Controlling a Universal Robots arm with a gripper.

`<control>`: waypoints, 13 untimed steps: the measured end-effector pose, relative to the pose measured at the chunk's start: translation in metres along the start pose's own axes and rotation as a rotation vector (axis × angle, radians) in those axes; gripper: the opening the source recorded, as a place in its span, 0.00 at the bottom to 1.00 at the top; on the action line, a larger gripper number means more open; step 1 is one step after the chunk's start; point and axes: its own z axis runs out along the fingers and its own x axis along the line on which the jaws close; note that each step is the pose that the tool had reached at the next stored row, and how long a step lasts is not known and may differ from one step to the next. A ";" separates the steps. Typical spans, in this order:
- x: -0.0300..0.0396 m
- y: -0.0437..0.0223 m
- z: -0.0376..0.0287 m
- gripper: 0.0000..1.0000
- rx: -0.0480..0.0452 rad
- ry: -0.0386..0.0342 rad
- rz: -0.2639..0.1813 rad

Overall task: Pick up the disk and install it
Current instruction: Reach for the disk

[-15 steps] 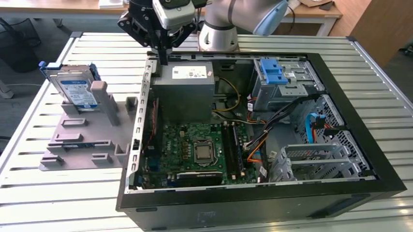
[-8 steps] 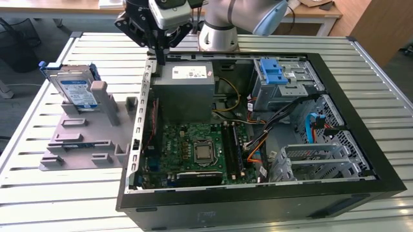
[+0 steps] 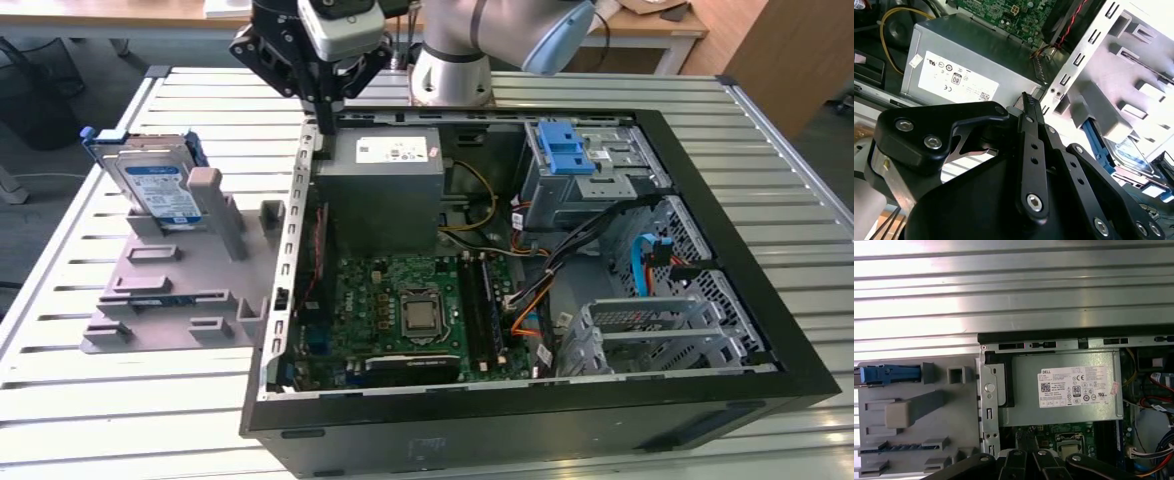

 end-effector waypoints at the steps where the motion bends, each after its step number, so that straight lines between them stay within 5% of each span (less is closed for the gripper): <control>1: 0.0008 0.0000 0.0001 0.11 0.0000 0.0000 0.000; 13: 0.0099 0.0005 0.0009 0.11 0.0000 0.0001 0.000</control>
